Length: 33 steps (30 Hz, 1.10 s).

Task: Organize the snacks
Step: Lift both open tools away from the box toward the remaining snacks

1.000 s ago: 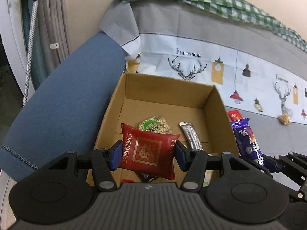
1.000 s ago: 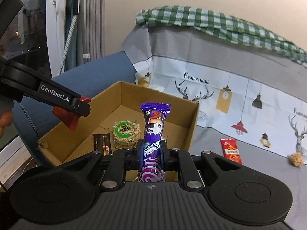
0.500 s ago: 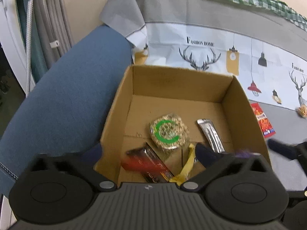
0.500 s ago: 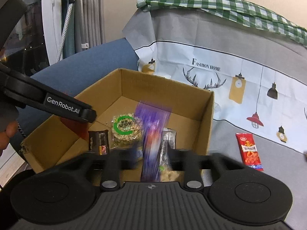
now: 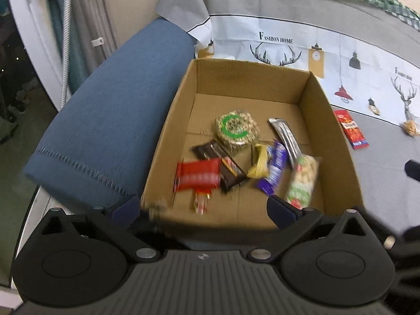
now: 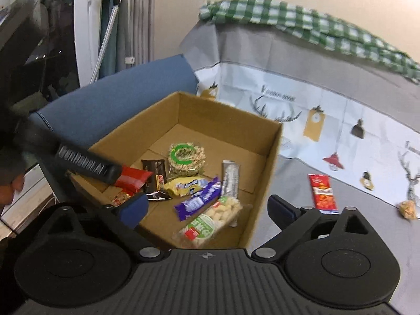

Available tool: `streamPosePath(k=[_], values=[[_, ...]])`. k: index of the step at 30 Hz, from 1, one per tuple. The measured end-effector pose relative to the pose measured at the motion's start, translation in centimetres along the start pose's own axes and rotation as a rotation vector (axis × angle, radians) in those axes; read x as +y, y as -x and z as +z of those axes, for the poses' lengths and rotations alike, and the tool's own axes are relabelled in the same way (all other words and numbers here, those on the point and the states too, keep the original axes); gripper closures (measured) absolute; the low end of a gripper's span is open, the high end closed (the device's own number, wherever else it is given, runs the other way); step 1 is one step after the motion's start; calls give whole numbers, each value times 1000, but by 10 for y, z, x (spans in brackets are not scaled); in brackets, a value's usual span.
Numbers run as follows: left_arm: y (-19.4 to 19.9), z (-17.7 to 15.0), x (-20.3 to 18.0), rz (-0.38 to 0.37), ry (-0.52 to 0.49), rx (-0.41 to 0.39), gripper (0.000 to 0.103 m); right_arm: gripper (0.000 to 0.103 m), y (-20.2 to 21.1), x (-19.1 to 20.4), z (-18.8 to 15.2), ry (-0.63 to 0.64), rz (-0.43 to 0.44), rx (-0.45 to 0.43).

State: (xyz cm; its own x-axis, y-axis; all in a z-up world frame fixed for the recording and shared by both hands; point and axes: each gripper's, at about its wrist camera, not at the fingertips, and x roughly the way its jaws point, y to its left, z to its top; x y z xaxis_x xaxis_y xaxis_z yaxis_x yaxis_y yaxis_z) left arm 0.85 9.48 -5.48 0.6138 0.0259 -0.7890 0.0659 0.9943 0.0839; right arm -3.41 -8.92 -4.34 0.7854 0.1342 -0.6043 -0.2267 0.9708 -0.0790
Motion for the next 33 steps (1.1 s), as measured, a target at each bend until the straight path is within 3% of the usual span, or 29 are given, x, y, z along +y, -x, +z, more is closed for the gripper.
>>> streamPosePath(k=[6,14,33], values=[[42,-31,-13,-12,3,-41,0,3,53,-4,-13,-101,-4,-25],[90,-54,-41,-32,-67,-132,0,1,110,-2,-29,-103,-67,-130],[126,-63,-53,-13,-94,-204,0,1,151,-6,-43,-132,-75,-220]])
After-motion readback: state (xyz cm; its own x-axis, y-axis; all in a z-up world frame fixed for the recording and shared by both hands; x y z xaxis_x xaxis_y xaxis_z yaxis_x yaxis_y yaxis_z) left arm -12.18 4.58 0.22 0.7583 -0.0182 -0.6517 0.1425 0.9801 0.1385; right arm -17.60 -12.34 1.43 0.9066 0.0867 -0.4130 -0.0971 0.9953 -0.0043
